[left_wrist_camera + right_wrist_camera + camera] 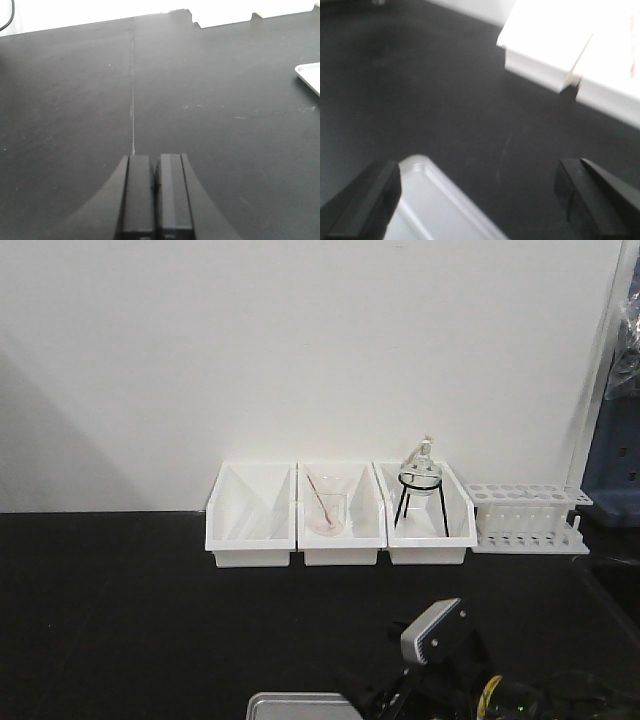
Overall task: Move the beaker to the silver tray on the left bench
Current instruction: 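Open the right gripper to release the beaker onto the silver tray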
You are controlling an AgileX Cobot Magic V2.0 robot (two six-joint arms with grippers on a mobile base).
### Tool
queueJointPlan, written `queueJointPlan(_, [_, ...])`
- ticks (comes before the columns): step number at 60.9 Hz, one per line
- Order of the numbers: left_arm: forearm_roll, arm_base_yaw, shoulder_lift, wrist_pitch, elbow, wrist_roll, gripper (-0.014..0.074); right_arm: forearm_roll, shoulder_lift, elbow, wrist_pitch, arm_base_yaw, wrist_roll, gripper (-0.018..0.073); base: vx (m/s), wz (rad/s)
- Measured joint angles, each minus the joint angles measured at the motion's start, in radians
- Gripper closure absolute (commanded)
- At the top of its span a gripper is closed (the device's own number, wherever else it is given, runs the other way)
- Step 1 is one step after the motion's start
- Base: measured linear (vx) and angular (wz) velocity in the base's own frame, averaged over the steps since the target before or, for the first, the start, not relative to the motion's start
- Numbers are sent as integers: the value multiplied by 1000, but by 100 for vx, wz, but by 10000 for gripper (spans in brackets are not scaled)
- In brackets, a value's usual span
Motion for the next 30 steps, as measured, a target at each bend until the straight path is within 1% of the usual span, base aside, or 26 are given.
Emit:
queueJointPlan(2, [0,0,0,0,0,0,595,-3,-47,1,23,0,24,76,0,0])
queueJointPlan(3, [0,0,0,0,0,0,595,-5,-77,2,39,0,45,91,0,0])
queueJointPlan(5, [0,0,0,0,0,0,595,-13,-118,2,65,0,76,169,0,0])
queueJointPlan(6, [0,0,0,0,0,0,595,-15,-140,2,80,0,93,221,0,0])
queueJointPlan(8, [0,0,0,0,0,0,595,-26,-195,2,121,0,136,293,0,0])
queueJointPlan(12, [0,0,0,0,0,0,595,-57,-311,2,226,0,229,503,0,0])
queueJointPlan(14, [0,0,0,0,0,0,595,-80,-371,2,289,0,275,576,0,0])
queueJointPlan(16, [0,0,0,0,0,0,595,-102,-419,2,344,0,319,577,0,0])
queueJointPlan(19, [0,0,0,0,0,0,595,-147,-516,4,461,0,388,575,0,0])
queueJointPlan(24, [0,0,0,0,0,0,595,-188,-650,8,655,1,483,573,0,0])
queueJointPlan(27, [0,0,0,0,0,0,595,-194,-725,18,771,3,519,572,0,0])
queueJointPlan(30, [0,0,0,0,0,0,595,-196,-797,37,845,3,537,571,0,0])
